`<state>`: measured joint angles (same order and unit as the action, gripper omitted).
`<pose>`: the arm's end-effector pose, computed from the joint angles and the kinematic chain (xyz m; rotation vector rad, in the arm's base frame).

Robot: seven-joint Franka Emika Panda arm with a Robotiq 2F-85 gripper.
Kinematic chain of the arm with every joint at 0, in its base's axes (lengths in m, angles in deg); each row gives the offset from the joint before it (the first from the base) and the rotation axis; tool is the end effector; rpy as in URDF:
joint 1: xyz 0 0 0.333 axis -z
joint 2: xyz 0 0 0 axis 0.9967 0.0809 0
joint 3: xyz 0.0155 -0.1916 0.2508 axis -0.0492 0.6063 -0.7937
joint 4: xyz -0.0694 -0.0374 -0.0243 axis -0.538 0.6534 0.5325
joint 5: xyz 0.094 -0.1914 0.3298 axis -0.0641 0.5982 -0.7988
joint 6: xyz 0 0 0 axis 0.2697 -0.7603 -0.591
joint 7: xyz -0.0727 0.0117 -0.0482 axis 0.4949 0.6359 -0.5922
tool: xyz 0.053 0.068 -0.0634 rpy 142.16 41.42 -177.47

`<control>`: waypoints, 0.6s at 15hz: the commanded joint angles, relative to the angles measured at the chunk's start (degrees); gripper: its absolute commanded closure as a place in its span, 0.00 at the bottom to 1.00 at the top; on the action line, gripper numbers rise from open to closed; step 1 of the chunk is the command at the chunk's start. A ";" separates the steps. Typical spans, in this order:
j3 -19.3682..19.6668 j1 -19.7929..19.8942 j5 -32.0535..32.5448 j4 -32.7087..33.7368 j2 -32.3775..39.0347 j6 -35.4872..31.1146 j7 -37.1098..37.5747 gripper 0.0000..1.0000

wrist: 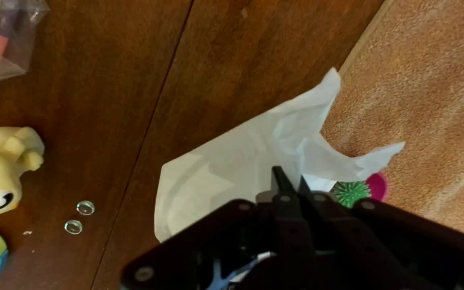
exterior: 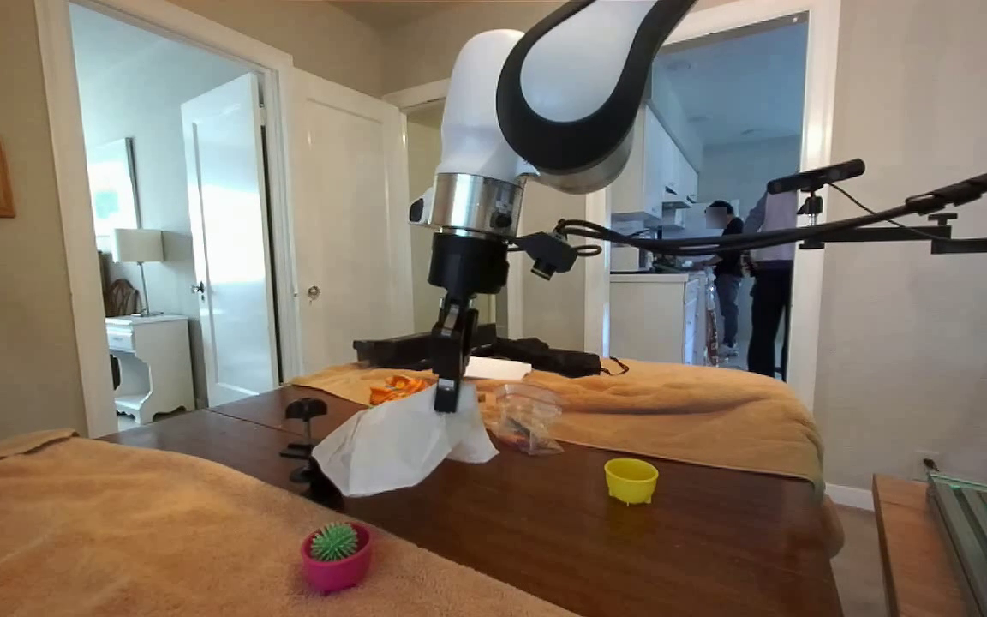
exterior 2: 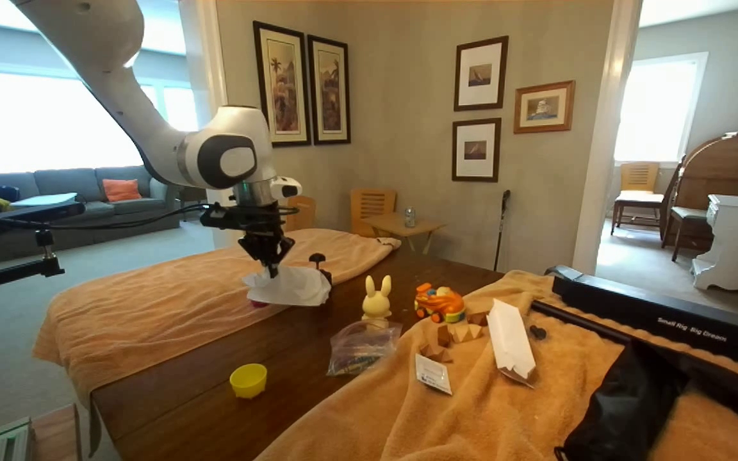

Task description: Use the napkin to wipe the table.

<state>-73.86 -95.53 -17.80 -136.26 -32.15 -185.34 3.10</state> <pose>0.4831 0.2041 0.3070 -2.9660 -0.8319 -0.2666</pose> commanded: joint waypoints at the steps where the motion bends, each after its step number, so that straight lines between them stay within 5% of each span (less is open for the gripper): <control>1: -0.11 0.13 -1.60 -1.02 0.73 1.38 -2.60 1.00; 9: 2.80 2.68 0.08 -3.33 5.02 1.62 -2.20 1.00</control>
<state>-71.83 -93.99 -17.77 -139.32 -28.27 -184.48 2.42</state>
